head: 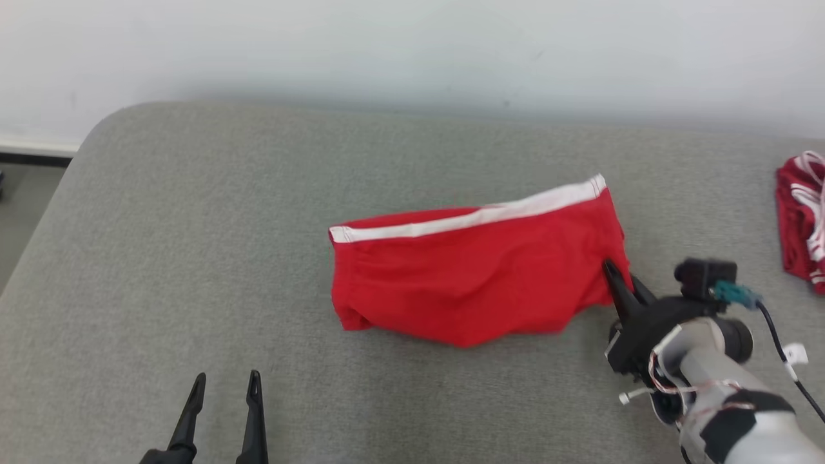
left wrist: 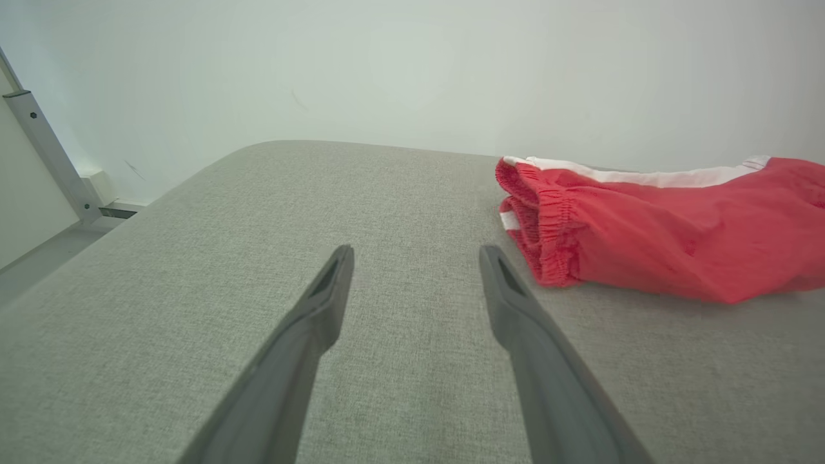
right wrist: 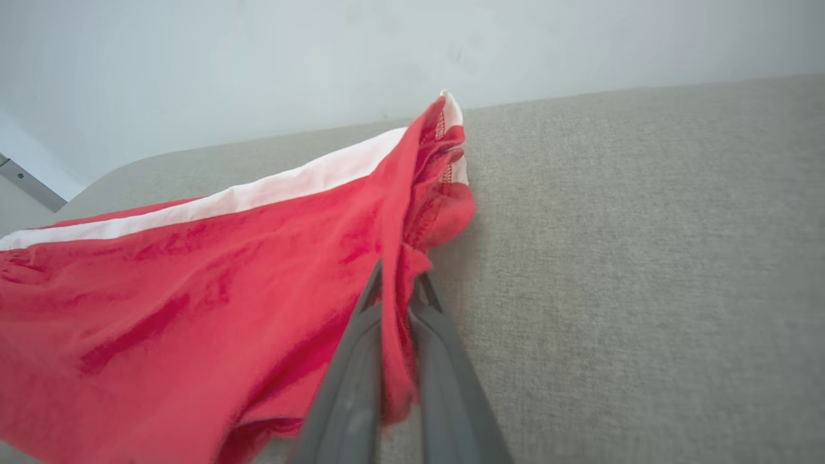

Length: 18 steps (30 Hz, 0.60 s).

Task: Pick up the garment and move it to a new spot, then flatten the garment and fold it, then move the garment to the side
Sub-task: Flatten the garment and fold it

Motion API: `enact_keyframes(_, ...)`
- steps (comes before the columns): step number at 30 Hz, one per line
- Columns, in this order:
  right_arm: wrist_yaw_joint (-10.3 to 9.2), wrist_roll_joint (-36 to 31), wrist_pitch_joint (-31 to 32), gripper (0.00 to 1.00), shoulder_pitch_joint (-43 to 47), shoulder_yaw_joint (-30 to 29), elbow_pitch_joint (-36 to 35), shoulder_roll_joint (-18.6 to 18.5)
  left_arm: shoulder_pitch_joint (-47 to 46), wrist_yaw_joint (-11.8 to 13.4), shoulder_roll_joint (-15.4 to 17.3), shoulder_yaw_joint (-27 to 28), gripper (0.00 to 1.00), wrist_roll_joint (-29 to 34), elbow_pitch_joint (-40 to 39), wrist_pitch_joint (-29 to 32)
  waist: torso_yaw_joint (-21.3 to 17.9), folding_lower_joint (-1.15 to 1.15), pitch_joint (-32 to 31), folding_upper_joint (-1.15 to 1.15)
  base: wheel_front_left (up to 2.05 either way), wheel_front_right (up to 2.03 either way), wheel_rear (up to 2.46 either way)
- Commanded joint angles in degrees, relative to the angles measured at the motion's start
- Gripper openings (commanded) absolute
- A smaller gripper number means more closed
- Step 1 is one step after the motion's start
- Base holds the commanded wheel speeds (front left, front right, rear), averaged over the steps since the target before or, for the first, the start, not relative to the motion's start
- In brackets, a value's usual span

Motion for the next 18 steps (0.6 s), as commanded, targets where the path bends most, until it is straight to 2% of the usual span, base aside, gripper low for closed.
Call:
enact_keyframes(1, -0.14, 0.70, -0.26, 0.00, 1.79, -0.25, -0.84, -0.67, 0.80, -0.32, -0.07, 0.18, 1.00, 0.18, 0.08, -0.17, -1.53, 0.00, -1.34, 0.00, 0.00, 0.00, 0.00)
enact_keyframes(12, -0.14, 5.71, 0.77, 0.00, 16.90, -5.26, -8.35, -5.40, 2.03, -0.20, -0.06, -0.30, 1.00, -0.29, 0.28, -0.17, -4.14, 0.00, -2.23, 0.00, 0.00, 0.00, 0.00)
enact_keyframes(13, -0.14, 4.81, 0.62, 0.34, 17.05, -5.51, -8.67, -5.86, 2.01, -0.33, -0.06, -0.35, 1.00, -0.26, 0.48, -0.17, -4.40, 0.00, -2.14, 0.00, 0.00, 0.00, 0.00)
enact_keyframes(14, -0.14, 4.37, 0.48, 0.60, 17.20, -5.95, -8.87, -5.88, 1.97, -0.45, -0.07, -0.37, 1.00, -0.18, 0.60, -0.17, -4.64, 0.00, -2.08, 0.00, 0.00, 0.00, 0.00)
enact_keyframes(15, -0.14, 4.05, 0.53, 1.00, 17.20, -6.37, -9.12, -5.57, 1.97, -0.48, -0.06, -0.21, 1.00, -0.11, 0.63, -0.17, -4.92, 0.00, -2.03, 0.00, 0.00, 0.00, 0.00)
enact_keyframes(18, -0.14, 1.28, 0.42, 1.00, 15.55, -7.28, -9.07, -5.91, 1.57, -0.79, -0.06, -0.18, 1.00, 0.09, 0.84, -0.17, -5.21, 0.00, -1.93, 0.00, 0.00, 0.00, 0.00)
